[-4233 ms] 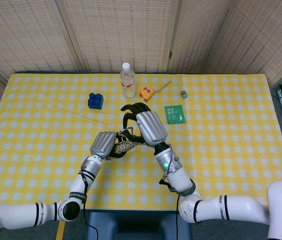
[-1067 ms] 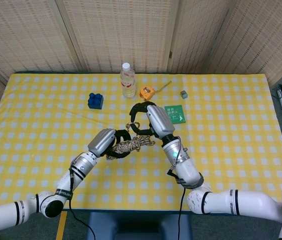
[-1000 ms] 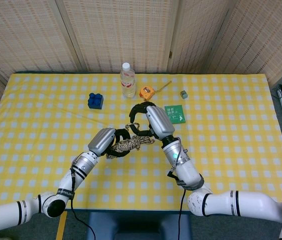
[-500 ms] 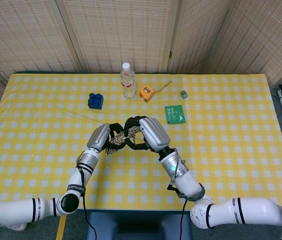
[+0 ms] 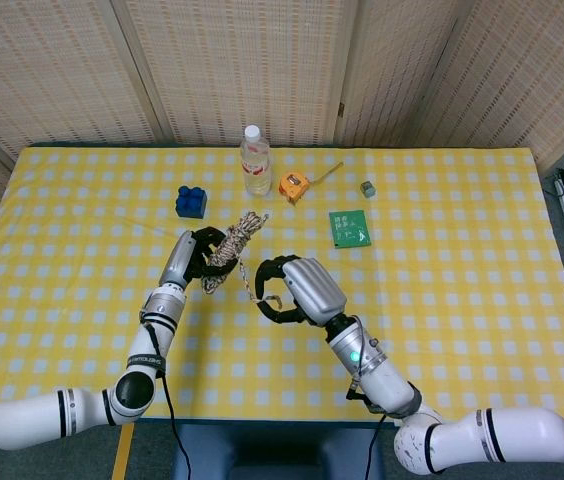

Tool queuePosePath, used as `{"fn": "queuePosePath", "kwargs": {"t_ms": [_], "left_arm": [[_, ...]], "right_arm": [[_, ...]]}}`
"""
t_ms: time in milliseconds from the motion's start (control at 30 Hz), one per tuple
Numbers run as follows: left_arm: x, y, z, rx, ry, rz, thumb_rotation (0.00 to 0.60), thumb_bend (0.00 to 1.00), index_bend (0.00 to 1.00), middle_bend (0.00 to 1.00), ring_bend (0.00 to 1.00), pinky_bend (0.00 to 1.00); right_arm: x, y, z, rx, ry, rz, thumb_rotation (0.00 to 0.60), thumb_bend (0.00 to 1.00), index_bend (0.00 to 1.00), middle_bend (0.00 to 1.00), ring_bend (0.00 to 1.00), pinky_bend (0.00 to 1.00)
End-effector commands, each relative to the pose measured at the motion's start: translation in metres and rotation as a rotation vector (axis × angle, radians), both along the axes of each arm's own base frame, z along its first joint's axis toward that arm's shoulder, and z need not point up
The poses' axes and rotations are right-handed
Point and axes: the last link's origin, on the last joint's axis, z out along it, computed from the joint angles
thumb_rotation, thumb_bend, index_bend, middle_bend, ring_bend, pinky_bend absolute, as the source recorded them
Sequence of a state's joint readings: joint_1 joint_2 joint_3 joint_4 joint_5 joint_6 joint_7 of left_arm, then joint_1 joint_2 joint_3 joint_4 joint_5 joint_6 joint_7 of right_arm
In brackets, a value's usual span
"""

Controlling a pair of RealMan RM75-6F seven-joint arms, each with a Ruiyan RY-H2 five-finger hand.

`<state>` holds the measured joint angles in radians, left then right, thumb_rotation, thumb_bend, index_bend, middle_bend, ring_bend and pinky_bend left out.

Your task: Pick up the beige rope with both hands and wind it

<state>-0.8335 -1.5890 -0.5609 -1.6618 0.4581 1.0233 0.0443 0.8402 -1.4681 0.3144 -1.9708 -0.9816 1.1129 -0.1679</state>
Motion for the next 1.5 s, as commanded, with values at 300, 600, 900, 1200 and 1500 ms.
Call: {"fn": "queuePosePath", "kwargs": {"t_ms": [300, 600, 900, 1200, 1500], "left_arm": [[-0.011, 0.002, 0.032, 0.069, -0.162, 0.017, 0.600, 0.73, 0.71, 0.75, 0.75, 0.80], [-0.006, -0.008, 0.044, 0.064, -0.253, -0.040, 0.600, 0.73, 0.71, 0.75, 0.75, 0.80], [0.005, -0.021, 0.051, 0.029, -0.300, -0.132, 0.600, 0.73, 0.71, 0.75, 0.74, 0.80], [0.004, -0.028, 0.058, 0.010, -0.301, -0.182, 0.600, 0.73, 0.71, 0.75, 0.74, 0.80], [-0.011, -0.024, 0.060, 0.014, -0.276, -0.169, 0.600, 0.73, 0.71, 0.75, 0.74, 0.80]], "right_arm": [[-0.037, -0.020, -0.004, -0.003, 0.021, -0.111, 0.600, 0.43, 0.69, 0.50, 0.40, 0.36], [-0.045, -0.039, -0.011, -0.005, 0.006, -0.185, 0.600, 0.43, 0.69, 0.50, 0.40, 0.36], [-0.033, -0.051, -0.018, -0.023, -0.031, -0.193, 0.600, 0.43, 0.64, 0.46, 0.38, 0.36], [-0.029, -0.050, -0.019, -0.022, -0.047, -0.168, 0.600, 0.43, 0.03, 0.12, 0.14, 0.16], [-0.058, -0.040, 0.007, -0.127, 0.023, -0.124, 0.600, 0.43, 0.00, 0.00, 0.06, 0.06]]}}
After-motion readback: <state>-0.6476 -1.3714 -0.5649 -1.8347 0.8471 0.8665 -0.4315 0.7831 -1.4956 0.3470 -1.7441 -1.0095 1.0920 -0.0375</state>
